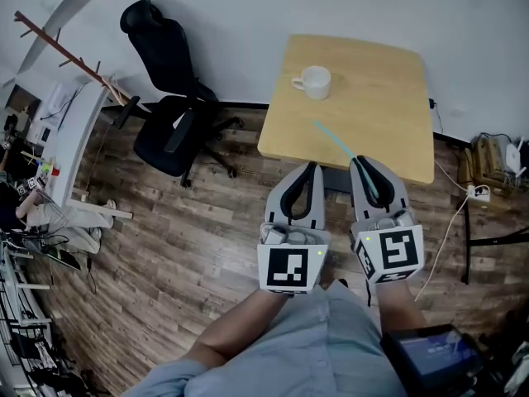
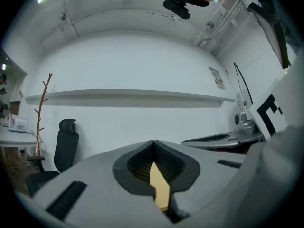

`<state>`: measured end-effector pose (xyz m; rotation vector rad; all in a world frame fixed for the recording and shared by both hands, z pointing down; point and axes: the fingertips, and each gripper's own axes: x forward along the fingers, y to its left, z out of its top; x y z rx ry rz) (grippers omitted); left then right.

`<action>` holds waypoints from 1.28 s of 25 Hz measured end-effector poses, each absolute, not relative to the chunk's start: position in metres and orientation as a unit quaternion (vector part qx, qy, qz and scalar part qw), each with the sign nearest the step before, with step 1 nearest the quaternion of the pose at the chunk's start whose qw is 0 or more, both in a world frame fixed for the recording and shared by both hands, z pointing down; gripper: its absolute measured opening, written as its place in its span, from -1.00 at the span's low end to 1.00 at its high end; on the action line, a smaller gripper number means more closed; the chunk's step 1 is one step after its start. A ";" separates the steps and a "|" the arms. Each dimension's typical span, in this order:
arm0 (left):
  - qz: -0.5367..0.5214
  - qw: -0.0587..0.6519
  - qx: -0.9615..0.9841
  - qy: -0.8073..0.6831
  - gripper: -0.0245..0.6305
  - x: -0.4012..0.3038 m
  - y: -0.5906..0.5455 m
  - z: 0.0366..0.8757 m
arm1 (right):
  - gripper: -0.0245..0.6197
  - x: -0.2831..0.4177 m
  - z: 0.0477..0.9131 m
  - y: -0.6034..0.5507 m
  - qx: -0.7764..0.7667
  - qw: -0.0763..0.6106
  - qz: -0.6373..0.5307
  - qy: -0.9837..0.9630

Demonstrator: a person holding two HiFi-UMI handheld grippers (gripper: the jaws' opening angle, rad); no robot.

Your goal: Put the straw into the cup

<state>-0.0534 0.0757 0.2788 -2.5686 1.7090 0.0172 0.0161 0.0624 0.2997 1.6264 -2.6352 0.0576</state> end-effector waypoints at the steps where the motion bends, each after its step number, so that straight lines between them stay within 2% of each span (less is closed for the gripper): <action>1: 0.009 0.028 -0.832 0.554 -0.95 -0.060 0.067 0.277 | -0.85 0.012 0.297 0.054 0.527 0.022 0.017 -0.850; 16: 0.051 0.045 -0.847 0.527 -0.95 -0.092 -0.011 0.259 | -0.85 -0.021 0.268 -0.017 0.545 0.019 -0.030 -0.838; 32: 0.006 0.008 -0.858 0.514 -0.95 -0.042 -0.122 0.299 | -0.85 0.032 0.305 -0.118 0.561 0.040 0.012 -0.827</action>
